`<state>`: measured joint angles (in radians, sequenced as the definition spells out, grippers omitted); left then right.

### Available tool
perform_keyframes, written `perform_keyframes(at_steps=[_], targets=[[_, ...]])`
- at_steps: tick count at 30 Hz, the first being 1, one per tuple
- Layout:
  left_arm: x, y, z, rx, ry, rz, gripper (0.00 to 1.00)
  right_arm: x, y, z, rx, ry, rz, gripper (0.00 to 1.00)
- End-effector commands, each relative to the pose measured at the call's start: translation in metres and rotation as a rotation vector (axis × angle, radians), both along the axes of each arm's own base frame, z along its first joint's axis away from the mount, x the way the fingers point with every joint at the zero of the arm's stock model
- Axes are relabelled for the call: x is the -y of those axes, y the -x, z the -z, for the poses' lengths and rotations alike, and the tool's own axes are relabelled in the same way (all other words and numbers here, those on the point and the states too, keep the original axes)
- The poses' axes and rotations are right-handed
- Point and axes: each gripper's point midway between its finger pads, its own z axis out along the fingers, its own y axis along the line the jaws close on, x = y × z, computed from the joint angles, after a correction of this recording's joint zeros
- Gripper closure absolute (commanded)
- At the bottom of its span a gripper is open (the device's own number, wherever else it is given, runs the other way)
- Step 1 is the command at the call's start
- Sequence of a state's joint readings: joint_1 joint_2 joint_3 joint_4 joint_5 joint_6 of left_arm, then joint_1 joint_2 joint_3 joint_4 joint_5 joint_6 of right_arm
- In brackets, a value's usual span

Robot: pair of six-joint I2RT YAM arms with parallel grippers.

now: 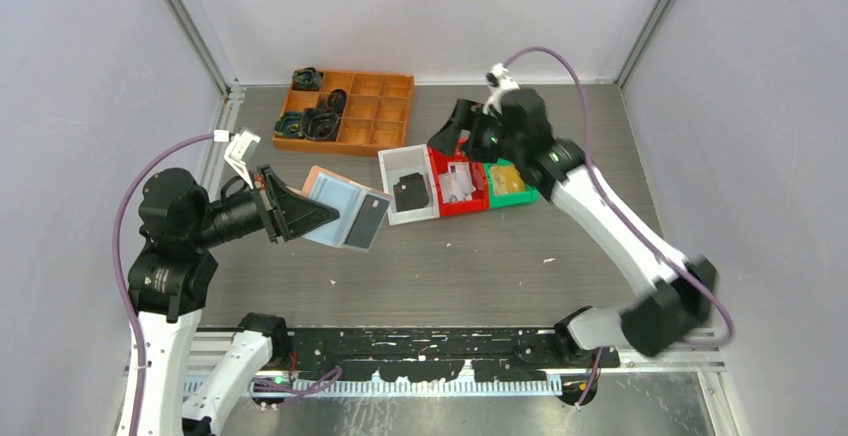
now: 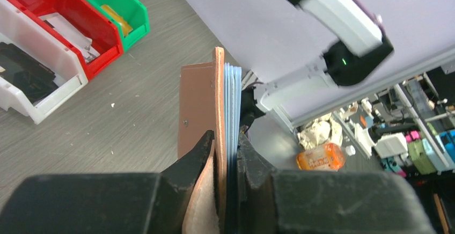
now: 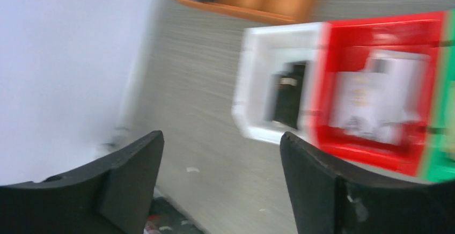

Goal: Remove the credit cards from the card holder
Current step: Place the credit card in the storage box, then remove the credit card from the card holder.

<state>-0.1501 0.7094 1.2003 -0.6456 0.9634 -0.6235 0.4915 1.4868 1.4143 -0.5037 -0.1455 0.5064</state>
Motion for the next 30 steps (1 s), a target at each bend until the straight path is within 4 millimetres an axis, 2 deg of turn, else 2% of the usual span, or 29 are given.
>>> perform_keyframes(at_steps=[1, 4, 7, 10, 13, 16, 22, 26, 30], targets=[[-0.002, -0.016, -0.024, 0.085, 0.088, -0.081, 1.0, -0.041, 0.063, -0.099, 0.104, -0.625, -0.154, 0.12], [-0.001, -0.021, -0.03, 0.063, 0.125, -0.091, 1.0, -0.05, 0.109, -0.14, 0.199, -0.901, -0.276, 0.08], [-0.001, -0.024, -0.037, 0.056, 0.145, -0.103, 1.0, -0.057, 0.146, -0.158, 0.215, -1.076, -0.365, 0.05], [-0.001, -0.022, -0.043, 0.049, 0.155, -0.102, 1.0, -0.066, 0.174, -0.164, 0.252, -1.151, -0.401, 0.04], [-0.001, -0.021, -0.049, 0.042, 0.168, -0.11, 1.0, -0.085, 0.195, -0.159, 0.224, -1.176, -0.421, 0.04], [-0.002, -0.019, -0.053, 0.04, 0.172, -0.116, 1.0, -0.095, 0.21, -0.159, 0.231, -1.222, -0.453, 0.04], [-0.002, -0.016, -0.054, 0.022, 0.179, -0.109, 1.0, -0.13, 0.235, -0.156, 0.201, -1.247, -0.566, 0.09], [-0.001, -0.012, -0.061, 0.035, 0.182, -0.098, 1.0, -0.148, 0.236, -0.142, 0.167, -1.197, -0.568, 0.12], [-0.001, -0.006, -0.068, 0.052, 0.184, -0.083, 1.0, -0.148, 0.226, -0.126, 0.171, -1.122, -0.505, 0.12]])
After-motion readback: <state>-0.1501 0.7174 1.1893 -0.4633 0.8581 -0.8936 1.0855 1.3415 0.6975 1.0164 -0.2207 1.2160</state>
